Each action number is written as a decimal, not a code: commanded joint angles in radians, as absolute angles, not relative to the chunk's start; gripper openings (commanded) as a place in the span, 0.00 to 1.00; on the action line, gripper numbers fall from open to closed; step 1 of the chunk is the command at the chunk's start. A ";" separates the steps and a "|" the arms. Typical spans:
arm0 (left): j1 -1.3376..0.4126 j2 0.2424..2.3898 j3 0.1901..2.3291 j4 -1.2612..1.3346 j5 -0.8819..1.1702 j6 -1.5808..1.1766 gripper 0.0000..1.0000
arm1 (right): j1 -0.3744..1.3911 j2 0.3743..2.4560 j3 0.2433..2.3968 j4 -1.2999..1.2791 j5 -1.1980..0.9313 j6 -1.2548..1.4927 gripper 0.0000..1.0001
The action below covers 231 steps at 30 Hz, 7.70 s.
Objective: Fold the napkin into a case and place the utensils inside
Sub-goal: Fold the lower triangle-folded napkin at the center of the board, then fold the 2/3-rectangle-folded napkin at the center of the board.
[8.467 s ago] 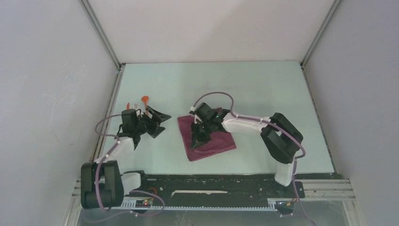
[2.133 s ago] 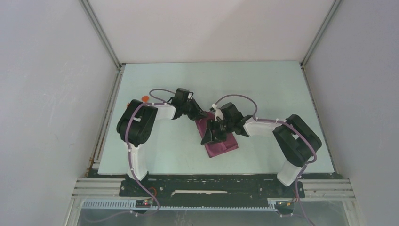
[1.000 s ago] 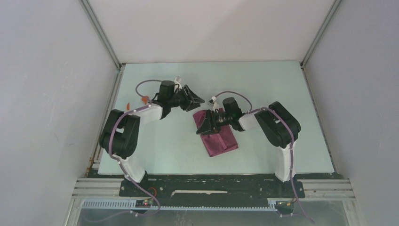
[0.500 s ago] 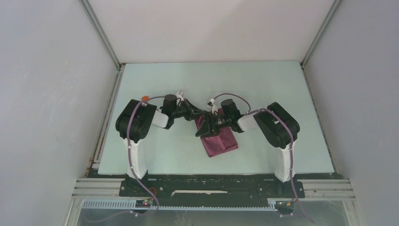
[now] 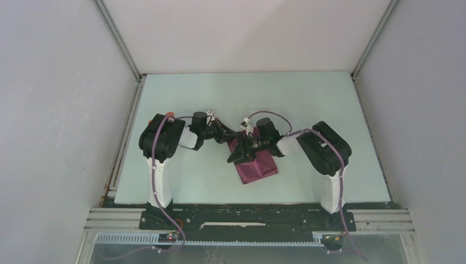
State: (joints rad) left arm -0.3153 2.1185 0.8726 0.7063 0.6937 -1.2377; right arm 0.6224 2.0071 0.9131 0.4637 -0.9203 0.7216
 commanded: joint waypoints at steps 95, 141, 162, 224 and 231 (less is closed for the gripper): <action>-1.203 1.730 1.132 -0.204 -0.266 -0.496 0.75 | 0.272 1.436 0.545 -0.135 -0.781 0.637 0.09; -1.235 1.705 1.133 -0.302 -0.501 -0.471 0.01 | 0.187 1.743 0.672 0.226 -0.888 0.770 0.94; -1.235 1.640 1.100 -0.308 -0.505 -0.482 0.00 | 0.193 1.933 0.772 0.394 -0.906 0.892 0.79; -0.601 1.660 0.490 0.564 0.305 -1.124 0.39 | 0.506 1.774 1.014 -0.115 -0.138 0.739 0.00; -0.579 1.774 0.454 0.713 0.345 -1.167 0.29 | 0.664 1.828 1.206 -0.387 0.197 0.797 0.00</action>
